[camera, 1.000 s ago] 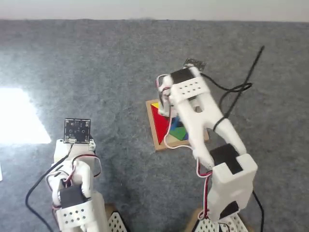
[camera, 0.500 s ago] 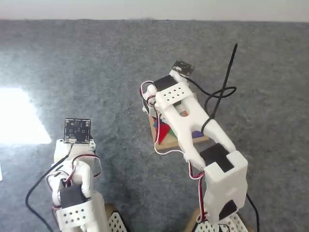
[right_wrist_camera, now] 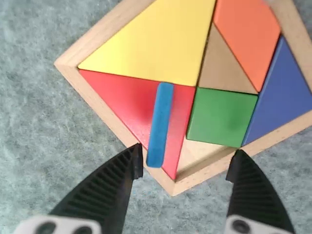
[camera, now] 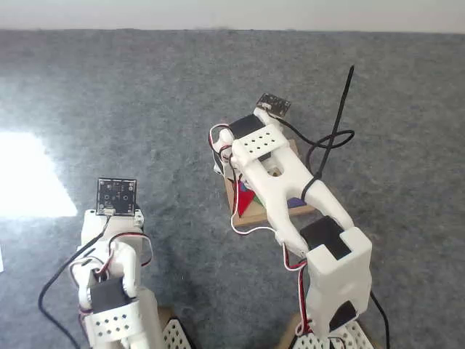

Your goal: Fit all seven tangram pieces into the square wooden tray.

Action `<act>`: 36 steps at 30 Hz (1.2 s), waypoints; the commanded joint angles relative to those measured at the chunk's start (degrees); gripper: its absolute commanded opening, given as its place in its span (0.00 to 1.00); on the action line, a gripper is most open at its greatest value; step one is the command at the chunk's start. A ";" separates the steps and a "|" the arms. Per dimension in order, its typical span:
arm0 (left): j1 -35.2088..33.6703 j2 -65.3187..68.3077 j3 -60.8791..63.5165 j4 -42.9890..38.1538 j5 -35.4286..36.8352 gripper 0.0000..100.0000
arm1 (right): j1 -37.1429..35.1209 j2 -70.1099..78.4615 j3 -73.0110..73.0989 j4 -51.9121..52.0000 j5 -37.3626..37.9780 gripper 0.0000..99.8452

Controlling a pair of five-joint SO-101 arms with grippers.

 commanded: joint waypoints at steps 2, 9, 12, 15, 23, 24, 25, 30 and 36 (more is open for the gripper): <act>0.44 -0.44 -0.66 -1.41 -0.35 0.06 | -0.75 -2.51 -1.49 3.56 4.40 0.28; 0.44 -0.44 -0.66 -1.49 -0.35 0.06 | 2.07 -15.34 -3.34 1.80 14.59 0.28; 0.44 -0.44 -0.66 -1.49 -0.35 0.06 | 3.91 -19.74 -3.25 -1.27 15.30 0.28; 0.44 -0.44 -0.66 -1.49 -0.35 0.06 | 5.58 -22.46 -3.25 -2.33 15.38 0.28; 0.44 -0.44 -0.66 -1.49 -0.35 0.06 | 6.73 -23.43 3.16 -8.57 23.21 0.28; 0.44 -0.44 -0.66 -1.49 -0.35 0.06 | 6.73 -23.69 3.60 -9.36 24.62 0.28; 0.44 -0.44 -0.66 -1.49 -0.35 0.06 | 6.73 -24.22 3.78 -9.71 25.05 0.28; 0.44 -0.44 -0.66 -1.49 -0.35 0.06 | 6.73 -31.96 7.56 -10.15 28.75 0.28; 2.55 -0.44 -0.48 -1.49 -0.44 0.06 | 7.08 -44.18 28.22 -23.60 36.40 0.28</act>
